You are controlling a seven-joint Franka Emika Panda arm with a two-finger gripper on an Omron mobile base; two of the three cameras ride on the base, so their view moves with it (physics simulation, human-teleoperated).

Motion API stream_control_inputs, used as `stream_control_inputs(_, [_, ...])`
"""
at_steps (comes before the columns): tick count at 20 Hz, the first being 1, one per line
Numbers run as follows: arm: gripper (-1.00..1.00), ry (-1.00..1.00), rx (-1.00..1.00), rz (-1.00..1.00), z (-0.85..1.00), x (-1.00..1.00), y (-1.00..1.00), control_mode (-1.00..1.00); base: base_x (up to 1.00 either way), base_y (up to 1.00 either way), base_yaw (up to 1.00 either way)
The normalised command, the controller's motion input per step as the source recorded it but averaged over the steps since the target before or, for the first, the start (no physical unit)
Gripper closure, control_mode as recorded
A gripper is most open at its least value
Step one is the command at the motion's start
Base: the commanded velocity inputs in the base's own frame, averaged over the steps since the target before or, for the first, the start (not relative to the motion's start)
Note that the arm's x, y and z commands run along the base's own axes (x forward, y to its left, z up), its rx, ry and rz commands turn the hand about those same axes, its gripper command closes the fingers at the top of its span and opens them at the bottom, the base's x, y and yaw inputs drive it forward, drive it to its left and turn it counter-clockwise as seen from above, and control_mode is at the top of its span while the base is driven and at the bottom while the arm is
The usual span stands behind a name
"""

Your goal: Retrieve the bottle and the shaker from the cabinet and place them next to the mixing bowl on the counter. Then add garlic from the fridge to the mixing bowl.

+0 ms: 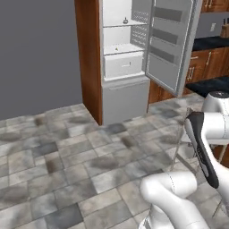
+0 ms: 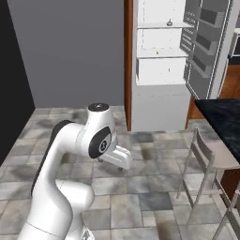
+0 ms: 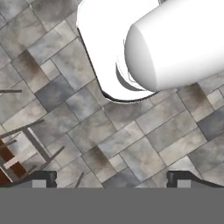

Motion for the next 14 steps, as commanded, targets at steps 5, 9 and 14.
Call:
stream_control_inputs(5, [-1.0, 0.0, 0.0, 0.0, 0.0, 0.0, 0.0, 1.0, 1.0, 0.33, -0.05])
stream_control_inputs(9, [-1.0, 0.0, 0.0, 0.0, 0.0, 0.0, 0.0, 1.0, 1.0, 0.16, -0.08])
stream_control_inputs(14, [-1.0, 0.0, 0.0, 0.0, 0.0, 0.0, 0.0, 1.0, 1.0, 0.06, -0.09])
